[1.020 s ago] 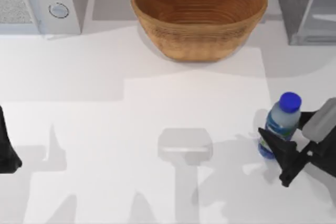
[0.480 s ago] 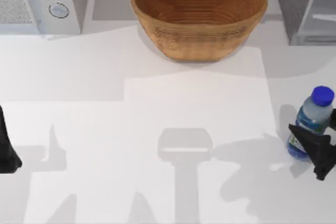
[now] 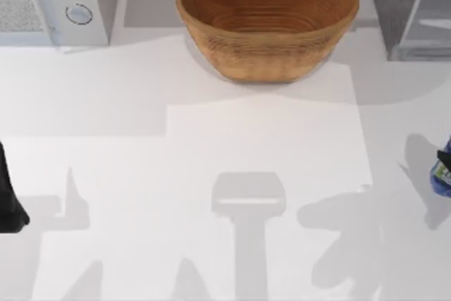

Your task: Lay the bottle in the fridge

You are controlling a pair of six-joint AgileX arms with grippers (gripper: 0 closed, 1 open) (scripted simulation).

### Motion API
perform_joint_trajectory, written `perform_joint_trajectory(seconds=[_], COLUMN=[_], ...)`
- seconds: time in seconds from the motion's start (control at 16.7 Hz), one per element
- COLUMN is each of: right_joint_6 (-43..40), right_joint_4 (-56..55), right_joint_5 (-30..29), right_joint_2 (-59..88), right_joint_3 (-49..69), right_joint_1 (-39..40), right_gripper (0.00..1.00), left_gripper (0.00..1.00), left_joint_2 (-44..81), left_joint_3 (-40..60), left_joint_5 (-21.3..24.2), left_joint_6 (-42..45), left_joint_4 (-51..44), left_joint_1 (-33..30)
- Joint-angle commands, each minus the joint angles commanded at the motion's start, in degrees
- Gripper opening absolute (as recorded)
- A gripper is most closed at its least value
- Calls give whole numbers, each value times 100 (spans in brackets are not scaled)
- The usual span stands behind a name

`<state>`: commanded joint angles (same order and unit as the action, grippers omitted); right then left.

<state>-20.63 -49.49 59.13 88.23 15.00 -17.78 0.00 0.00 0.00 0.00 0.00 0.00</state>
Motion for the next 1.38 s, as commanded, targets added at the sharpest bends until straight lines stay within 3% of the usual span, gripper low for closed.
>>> perform_joint_trajectory(seconds=[0.3,0.48,0.9,1.2,1.38], right_joint_6=[6,262,952,1085,1281], right_joint_4=[13,341,1879,2735,3473], right_joint_5=[-2,-320,-2220,-3301,-4280], right_joint_2=[2,-358,-2689,-5534,-7131], right_joint_3=[-16,-145,-632,-797,-901], right_joint_1=[8,-14,457,1095,1463], right_gripper=[1,1,1,1,1], left_gripper=[100,100,100,100,100], left_joint_2=[0,0,0,0,0], left_joint_3=[0,0,0,0,0], left_joint_5=[0,0,0,0,0], left_joint_6=[0,0,0,0,0], left_joint_4=[0,0,0,0,0], left_joint_1=[0,0,0,0,0])
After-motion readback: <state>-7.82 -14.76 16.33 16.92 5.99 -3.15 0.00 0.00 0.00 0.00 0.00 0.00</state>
